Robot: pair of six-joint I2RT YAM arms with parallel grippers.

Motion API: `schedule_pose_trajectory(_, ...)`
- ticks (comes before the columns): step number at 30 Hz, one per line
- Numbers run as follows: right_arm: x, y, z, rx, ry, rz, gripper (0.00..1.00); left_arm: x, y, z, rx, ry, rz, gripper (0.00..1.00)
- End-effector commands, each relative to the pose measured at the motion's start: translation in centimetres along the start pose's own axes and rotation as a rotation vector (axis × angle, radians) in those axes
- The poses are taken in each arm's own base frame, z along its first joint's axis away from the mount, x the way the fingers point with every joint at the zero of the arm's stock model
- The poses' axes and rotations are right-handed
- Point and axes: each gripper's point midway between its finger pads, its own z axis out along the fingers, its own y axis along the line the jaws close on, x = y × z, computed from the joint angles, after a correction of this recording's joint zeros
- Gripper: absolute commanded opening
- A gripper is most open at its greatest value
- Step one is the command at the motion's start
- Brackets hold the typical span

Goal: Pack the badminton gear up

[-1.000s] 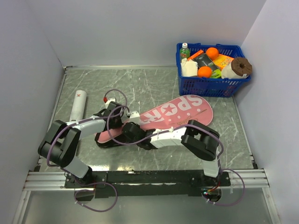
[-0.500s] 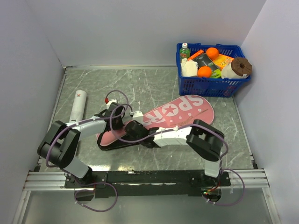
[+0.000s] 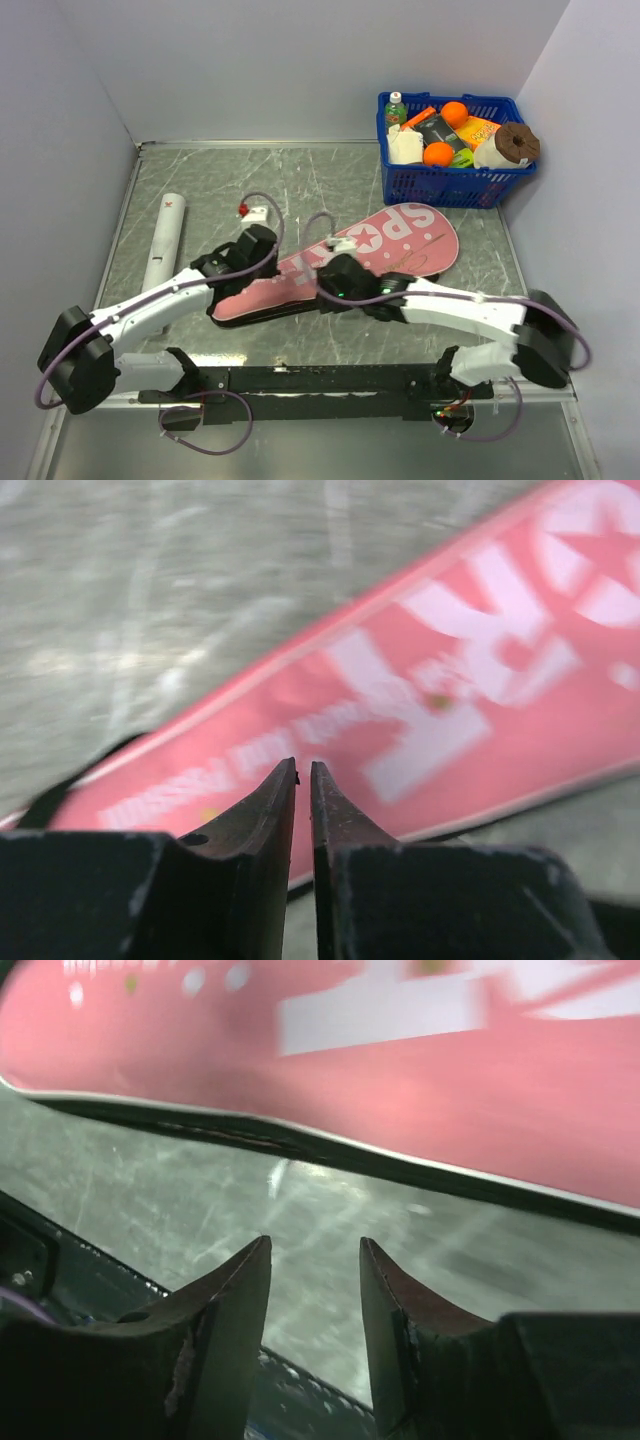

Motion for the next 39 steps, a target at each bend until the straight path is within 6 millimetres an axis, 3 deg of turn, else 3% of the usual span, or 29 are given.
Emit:
schedule_pose_trajectory(1,-0.3,-7.0,-4.2,0.172,-0.029,0.08,0.51,-0.2,-5.2,-0.8,0.156,-0.015,0.059,0.17)
schedule_pose_trajectory(5,-1.7,-14.5,-6.6,0.373,-0.1,0.219,0.55,1.7,-8.8,1.6,0.244,0.042,0.106,0.16)
schedule_pose_trajectory(8,-1.6,-17.6,-7.5,0.441,-0.108,0.272,0.57,3.3,-9.8,3.9,0.238,0.085,0.13,0.15)
schedule_pose_trajectory(9,-1.6,-19.5,-7.8,0.484,-0.118,0.325,0.57,3.5,-10.3,4.5,0.249,0.088,0.127,0.15)
schedule_pose_trajectory(13,-1.5,-23.4,-8.1,0.553,-0.128,0.429,0.57,4.8,-11.7,7.3,0.247,0.135,0.148,0.14)
schedule_pose_trajectory(17,-0.5,-26.2,-7.2,0.579,-0.085,0.519,0.57,7.5,-11.4,9.9,0.221,0.206,0.169,0.15)
schedule_pose_trajectory(20,-0.1,-27.5,-7.1,0.611,-0.067,0.571,0.57,8.6,-9.8,11.4,0.182,0.245,0.14,0.14)
schedule_pose_trajectory(23,-0.2,-28.6,-7.2,0.651,-0.082,0.601,0.57,8.6,-6.9,12.6,0.163,0.271,0.05,0.13)
schedule_pose_trajectory(27,-0.2,-29.0,-7.0,0.658,-0.061,0.625,0.56,7.5,-1.6,13.4,0.1,0.263,-0.082,0.13)
schedule_pose_trajectory(30,-0.4,-29.1,-7.0,0.664,-0.053,0.623,0.56,7.5,1.6,12.7,0.055,0.246,-0.136,0.13)
schedule_pose_trajectory(39,-0.8,-29.5,-7.0,0.691,-0.037,0.619,0.55,5.8,5.7,11.1,-0.006,0.169,-0.202,0.14)
